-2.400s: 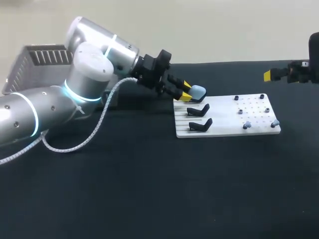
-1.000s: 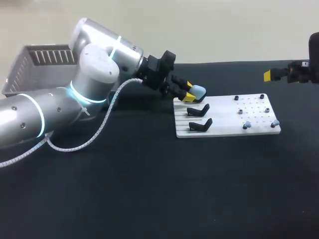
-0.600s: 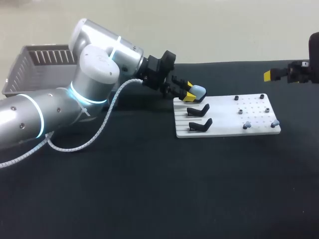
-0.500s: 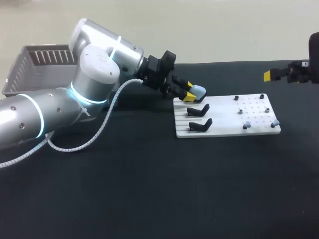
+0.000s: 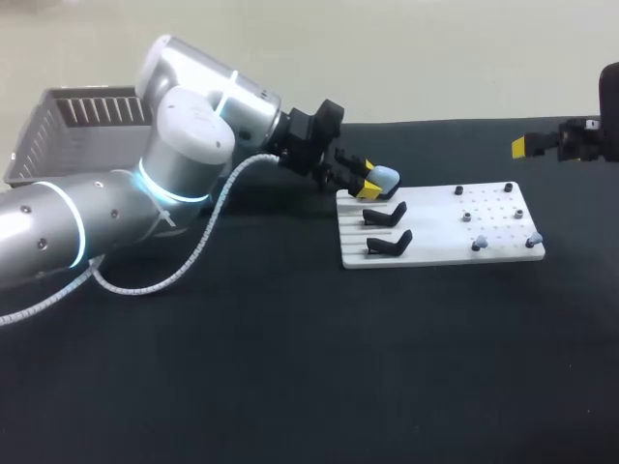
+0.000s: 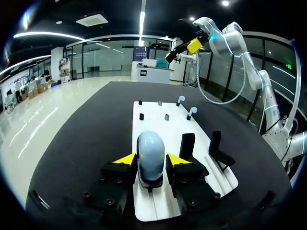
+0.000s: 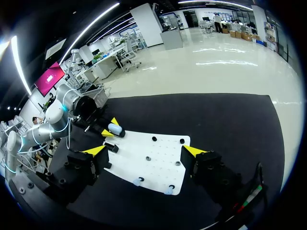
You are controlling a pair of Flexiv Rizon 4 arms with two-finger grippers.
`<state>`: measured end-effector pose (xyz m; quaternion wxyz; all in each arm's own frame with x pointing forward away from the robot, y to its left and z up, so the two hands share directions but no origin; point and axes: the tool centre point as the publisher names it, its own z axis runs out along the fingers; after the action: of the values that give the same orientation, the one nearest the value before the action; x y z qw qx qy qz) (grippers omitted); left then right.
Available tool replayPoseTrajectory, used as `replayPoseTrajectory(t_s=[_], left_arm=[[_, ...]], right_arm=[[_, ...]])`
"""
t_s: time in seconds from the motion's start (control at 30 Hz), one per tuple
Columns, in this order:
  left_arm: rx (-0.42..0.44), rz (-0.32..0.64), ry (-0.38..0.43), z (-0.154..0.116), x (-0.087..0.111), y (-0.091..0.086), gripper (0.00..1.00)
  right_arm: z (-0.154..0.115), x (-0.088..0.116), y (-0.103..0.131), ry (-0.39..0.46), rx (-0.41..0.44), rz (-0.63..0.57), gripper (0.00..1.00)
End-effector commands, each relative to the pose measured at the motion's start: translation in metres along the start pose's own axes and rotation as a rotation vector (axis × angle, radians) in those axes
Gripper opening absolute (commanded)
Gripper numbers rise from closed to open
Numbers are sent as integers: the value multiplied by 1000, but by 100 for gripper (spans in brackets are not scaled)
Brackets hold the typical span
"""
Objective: Pick up each earbud case from the left stands, insert the matching earbuds, close the lid, and place the case in the box.
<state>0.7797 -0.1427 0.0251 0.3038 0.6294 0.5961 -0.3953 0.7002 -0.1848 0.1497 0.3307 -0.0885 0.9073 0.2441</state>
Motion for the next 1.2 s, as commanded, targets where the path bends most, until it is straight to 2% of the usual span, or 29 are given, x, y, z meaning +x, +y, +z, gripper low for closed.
replayPoseTrajectory(t_s=[0.03,0.1,0.17,0.37,0.53,0.9,1.2], left_arm=[[-4,0,6,2,0,-2,32],[-5,2,6,2,0,-2,13],[-6,5,7,3,-1,-3,0],[-28,17,3,-5,-3,-10,0],[-58,42,-34,-20,-14,-22,0],[-79,99,-257,-50,-51,-54,0],[-101,147,-326,-61,-79,-78,0]], right_arm=[[-1,0,0,0,2,-1,100],[-1,0,0,0,2,-1,100],[-1,0,0,0,2,-1,100],[-1,0,0,0,2,-1,100],[-1,0,0,0,2,-1,100],[-1,0,0,0,2,-1,100],[-1,0,0,0,2,-1,100]])
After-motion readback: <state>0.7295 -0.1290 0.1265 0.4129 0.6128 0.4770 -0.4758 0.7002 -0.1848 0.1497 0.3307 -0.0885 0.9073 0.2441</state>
